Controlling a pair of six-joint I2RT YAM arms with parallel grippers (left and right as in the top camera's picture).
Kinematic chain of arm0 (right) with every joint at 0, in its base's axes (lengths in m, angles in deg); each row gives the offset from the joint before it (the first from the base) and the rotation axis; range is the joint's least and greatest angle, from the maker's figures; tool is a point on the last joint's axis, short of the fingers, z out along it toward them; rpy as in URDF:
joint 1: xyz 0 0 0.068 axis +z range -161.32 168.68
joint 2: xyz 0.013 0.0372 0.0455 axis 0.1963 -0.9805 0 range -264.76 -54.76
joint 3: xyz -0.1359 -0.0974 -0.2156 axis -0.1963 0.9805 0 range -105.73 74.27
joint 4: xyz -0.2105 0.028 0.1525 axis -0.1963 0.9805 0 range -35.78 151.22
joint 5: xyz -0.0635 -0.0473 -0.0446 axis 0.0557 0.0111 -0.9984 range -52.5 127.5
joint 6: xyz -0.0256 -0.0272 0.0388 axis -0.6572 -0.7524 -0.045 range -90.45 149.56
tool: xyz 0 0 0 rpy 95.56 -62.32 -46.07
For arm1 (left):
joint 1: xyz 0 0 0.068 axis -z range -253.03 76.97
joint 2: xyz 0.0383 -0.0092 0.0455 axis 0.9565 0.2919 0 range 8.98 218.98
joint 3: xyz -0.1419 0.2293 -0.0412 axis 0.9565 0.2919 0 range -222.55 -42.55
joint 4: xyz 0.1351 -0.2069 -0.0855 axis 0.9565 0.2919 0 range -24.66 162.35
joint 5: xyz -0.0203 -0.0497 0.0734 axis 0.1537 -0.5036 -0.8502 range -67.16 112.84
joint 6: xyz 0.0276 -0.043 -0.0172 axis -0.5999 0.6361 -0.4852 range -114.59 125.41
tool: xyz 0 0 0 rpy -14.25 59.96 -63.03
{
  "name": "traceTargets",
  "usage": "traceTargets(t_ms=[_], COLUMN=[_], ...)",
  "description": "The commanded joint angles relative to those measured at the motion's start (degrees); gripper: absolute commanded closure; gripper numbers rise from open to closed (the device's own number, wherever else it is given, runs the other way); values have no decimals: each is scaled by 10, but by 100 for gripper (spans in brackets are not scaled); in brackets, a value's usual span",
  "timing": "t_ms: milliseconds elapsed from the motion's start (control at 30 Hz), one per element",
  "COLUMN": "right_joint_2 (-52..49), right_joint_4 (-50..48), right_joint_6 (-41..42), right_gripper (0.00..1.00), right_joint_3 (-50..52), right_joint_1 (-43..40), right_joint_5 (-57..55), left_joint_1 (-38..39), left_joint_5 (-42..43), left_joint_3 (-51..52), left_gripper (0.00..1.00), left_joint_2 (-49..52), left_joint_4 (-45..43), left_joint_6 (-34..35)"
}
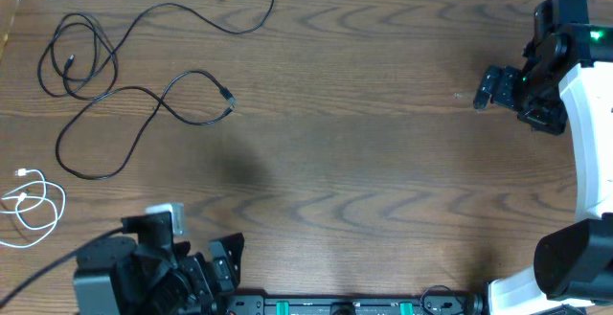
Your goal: Untangle cables
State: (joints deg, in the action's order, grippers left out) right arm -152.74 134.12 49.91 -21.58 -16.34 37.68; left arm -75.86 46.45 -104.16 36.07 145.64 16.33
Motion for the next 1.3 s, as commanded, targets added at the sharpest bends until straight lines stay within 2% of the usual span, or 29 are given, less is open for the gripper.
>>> traceTargets(t_ms=[0,233,600,1267], right_joint_2=[2,2,2,2], right_joint_4=[0,0,0,0], right_joint_6=[-3,-3,-3,-3], right_gripper=[1,1,1,1], right_joint_3=[-8,-8,-8,-8], right_joint_1=[-2,-2,-2,-2], right_joint_5=[-7,-7,-7,-7], left_joint_1=[3,3,3,3], left_joint_5=[-2,30,29,29], left_joint_3=[69,156,159,189], left_gripper=[2,2,2,2], left_joint_2=[-50,-129,-156,-270], left_joint_4=[-35,-73,-73,-99], left_joint_6=[3,10,10,10])
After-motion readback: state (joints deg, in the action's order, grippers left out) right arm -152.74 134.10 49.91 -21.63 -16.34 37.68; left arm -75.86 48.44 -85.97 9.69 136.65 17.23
